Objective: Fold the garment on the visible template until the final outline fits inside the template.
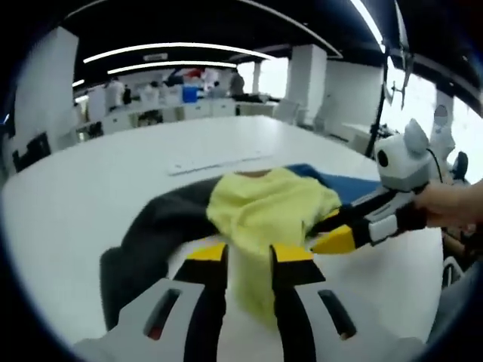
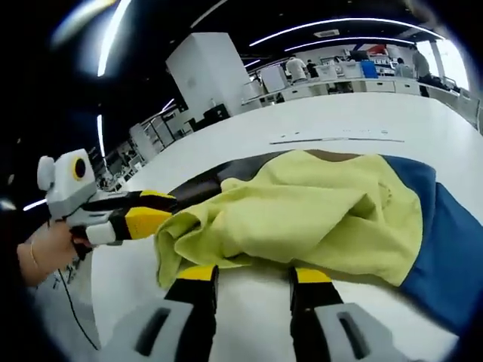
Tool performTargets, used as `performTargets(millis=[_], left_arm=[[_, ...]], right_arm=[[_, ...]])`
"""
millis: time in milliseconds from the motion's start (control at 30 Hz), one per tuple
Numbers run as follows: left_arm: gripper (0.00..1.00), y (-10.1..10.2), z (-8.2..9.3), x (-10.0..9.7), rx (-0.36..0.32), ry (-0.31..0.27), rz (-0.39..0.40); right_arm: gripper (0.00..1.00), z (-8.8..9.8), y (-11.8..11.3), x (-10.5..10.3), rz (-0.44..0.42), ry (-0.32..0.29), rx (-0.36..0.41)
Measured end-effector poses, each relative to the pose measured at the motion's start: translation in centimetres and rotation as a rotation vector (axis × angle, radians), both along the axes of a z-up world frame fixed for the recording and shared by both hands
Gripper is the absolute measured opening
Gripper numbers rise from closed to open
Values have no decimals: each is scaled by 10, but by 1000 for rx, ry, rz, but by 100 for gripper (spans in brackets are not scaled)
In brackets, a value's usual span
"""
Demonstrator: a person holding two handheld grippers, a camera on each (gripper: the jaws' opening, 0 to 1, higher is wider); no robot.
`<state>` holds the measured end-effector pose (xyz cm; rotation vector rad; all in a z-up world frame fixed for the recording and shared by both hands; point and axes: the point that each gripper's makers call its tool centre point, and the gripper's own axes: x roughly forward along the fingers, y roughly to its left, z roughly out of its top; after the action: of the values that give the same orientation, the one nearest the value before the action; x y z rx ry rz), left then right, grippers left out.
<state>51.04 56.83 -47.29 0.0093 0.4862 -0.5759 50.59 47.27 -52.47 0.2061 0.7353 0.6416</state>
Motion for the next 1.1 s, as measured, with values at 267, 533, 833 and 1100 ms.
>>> performTargets(millis=[267,533,833,1100], left_arm=[[22,0,-11,-25,-3,29,13],[24,-3,-25,-35,53,28,47],[14,3,-46,-36,129,51,87],[1,14,-48,-39,120,76,122]], right_arm=[[33,3,2,3,-5,-7,6],[26,-2,10,6,-25,-28,-3],[15,-6,17,9,-49,-41,-28],[0,-11,13,3,-8,-45,-80]])
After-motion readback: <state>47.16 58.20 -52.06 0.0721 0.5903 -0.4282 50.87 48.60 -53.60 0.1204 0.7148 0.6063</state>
